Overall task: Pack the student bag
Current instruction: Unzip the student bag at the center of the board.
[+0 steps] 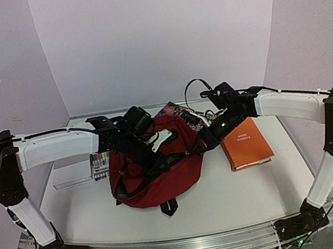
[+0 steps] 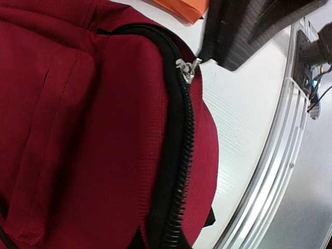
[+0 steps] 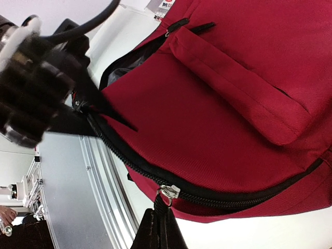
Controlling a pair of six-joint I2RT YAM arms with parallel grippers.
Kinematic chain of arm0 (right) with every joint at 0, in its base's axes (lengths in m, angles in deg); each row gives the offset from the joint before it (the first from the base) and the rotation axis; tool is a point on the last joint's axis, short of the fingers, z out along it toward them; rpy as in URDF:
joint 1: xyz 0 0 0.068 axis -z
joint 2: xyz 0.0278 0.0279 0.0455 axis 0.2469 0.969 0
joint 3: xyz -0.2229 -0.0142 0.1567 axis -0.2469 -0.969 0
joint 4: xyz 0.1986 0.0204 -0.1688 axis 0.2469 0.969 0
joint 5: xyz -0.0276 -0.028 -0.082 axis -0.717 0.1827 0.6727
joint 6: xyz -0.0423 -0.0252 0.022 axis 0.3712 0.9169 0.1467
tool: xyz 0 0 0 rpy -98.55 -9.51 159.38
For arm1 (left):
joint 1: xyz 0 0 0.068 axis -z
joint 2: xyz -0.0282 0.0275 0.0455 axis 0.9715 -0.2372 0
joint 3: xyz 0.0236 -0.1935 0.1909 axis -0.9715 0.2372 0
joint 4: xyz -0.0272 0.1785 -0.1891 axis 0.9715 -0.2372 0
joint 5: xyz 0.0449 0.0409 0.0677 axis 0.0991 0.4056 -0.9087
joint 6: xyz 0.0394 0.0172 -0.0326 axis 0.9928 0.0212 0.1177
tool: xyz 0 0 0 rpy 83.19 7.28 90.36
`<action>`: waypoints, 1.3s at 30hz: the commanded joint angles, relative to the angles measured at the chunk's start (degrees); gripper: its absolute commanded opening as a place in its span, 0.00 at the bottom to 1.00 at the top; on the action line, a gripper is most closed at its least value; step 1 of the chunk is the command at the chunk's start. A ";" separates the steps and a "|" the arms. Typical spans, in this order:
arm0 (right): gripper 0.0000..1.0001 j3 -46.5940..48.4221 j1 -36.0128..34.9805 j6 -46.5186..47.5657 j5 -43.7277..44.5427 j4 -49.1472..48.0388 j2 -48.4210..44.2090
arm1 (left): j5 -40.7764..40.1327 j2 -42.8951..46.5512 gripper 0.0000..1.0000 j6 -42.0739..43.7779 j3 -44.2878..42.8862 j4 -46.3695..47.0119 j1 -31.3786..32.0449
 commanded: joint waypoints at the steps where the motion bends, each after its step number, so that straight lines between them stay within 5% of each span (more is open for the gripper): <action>1: 0.00 -1.99 4.29 2.51 1.15 -0.53 -0.98 | -0.29 4.72 0.00 0.24 -1.26 -3.08 0.24; 21: 0.00 7.50 14.14 12.65 9.93 -0.20 17.05 | -2.55 18.57 0.00 0.71 5.47 -15.15 0.24; 27: 0.00 10.78 15.65 14.18 6.78 4.57 14.49 | -9.57 21.74 0.01 -2.80 5.14 -12.10 0.06; 35: 0.00 9.57 8.89 7.70 -1.93 6.07 7.96 | -4.60 15.44 0.49 -1.94 3.07 -9.30 0.52; 39: 0.00 6.60 6.59 7.96 -1.32 5.75 7.85 | -2.14 10.73 0.61 -1.23 -0.26 -6.45 0.51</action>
